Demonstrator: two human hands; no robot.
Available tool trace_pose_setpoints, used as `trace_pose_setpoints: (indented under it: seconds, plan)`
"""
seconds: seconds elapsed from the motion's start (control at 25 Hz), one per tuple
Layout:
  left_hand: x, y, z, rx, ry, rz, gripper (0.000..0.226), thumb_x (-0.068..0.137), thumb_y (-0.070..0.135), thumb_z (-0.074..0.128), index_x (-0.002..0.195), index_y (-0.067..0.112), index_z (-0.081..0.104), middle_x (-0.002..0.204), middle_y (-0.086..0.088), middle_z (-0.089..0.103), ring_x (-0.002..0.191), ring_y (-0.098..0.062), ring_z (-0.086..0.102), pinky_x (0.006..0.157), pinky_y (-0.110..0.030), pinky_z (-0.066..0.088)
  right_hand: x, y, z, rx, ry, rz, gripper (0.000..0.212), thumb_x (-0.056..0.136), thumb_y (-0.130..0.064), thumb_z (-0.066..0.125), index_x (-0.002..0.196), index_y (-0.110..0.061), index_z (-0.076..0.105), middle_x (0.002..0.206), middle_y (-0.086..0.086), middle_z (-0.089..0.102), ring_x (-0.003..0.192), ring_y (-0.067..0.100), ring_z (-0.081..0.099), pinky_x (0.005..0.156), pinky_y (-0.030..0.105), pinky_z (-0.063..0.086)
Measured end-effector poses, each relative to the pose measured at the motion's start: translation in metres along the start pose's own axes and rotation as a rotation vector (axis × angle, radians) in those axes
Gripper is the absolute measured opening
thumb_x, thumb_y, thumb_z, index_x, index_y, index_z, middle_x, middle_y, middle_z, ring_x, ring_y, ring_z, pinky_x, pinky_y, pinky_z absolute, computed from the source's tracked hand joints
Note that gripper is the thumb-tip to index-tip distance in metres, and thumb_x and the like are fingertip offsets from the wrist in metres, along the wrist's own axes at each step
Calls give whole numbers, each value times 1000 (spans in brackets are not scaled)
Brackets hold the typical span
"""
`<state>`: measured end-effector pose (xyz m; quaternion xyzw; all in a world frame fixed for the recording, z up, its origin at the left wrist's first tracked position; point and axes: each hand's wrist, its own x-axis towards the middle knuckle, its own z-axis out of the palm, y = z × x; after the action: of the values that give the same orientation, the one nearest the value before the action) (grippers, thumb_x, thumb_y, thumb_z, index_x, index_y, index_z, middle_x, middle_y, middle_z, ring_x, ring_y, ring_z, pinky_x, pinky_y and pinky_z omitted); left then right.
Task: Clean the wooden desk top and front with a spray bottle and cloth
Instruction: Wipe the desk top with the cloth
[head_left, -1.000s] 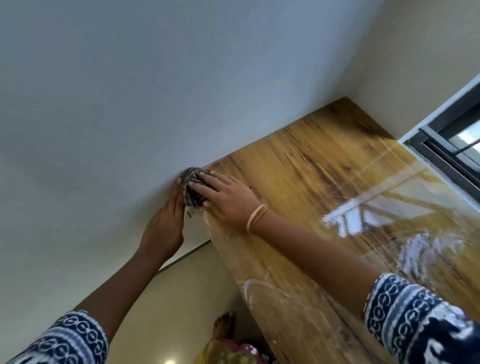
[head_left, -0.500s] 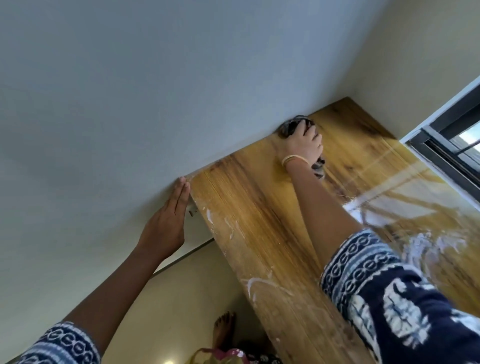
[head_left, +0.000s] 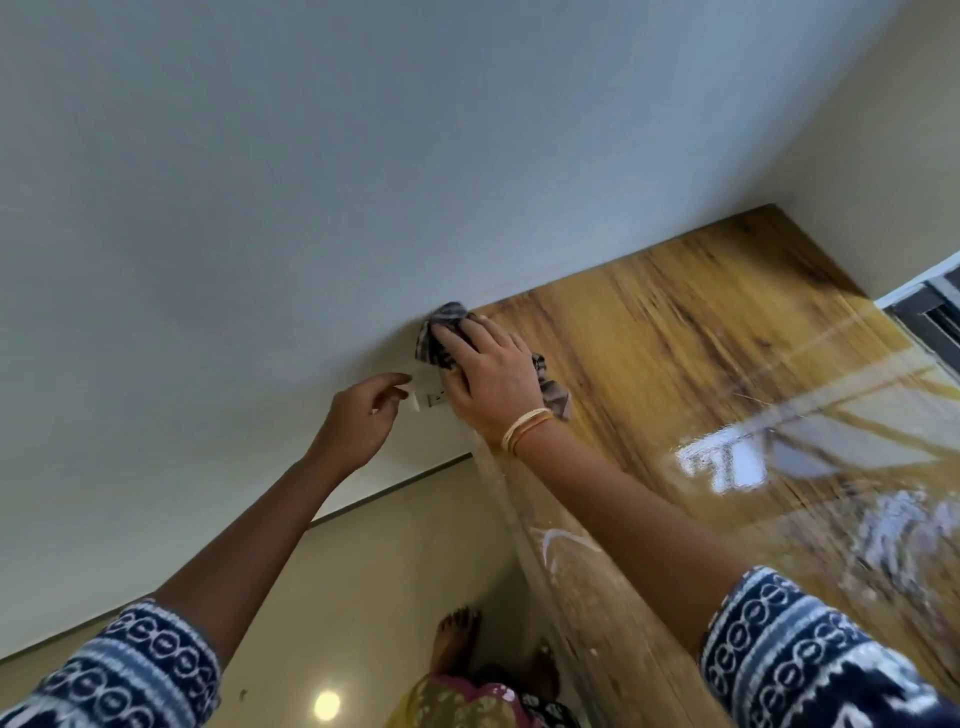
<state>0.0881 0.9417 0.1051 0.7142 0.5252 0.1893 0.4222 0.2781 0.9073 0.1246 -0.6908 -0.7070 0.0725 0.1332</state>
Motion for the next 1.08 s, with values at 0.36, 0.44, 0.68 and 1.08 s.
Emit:
trace_pose_setpoints:
  seconds: [0.36, 0.44, 0.68, 1.08]
  plan:
    - [9, 31, 4, -531, -9, -359, 31, 104, 15, 38, 124, 14, 62, 118, -8, 68, 105, -26, 64, 82, -37, 53, -2, 39, -30, 22, -207, -292, 54, 88, -33, 36, 139, -36, 51, 151, -3, 44, 142, 24, 34, 113, 53, 31]
    - [9, 30, 3, -543, -18, -349, 30, 104, 16, 39, 126, 13, 60, 125, -9, 65, 110, -25, 63, 85, -37, 53, -37, 39, -33, 15, -308, -444, 49, 89, -29, 40, 135, -36, 55, 150, -6, 44, 144, 23, 29, 113, 53, 30]
    - [16, 36, 8, -608, -43, -382, 35, 104, 20, 39, 135, 11, 53, 130, -5, 60, 114, -23, 61, 92, -36, 50, -19, 62, -41, 34, -330, -513, 51, 91, -19, 41, 140, -33, 50, 151, -6, 44, 143, 17, 34, 117, 46, 27]
    - [29, 60, 42, -492, 79, -361, 22, 95, 24, 54, 74, 25, 56, 90, -9, 62, 88, -25, 65, 90, -49, 55, -108, 66, -48, 55, -332, -410, 60, 91, -13, 49, 143, -42, 43, 157, -13, 31, 149, 16, 19, 118, 46, 17]
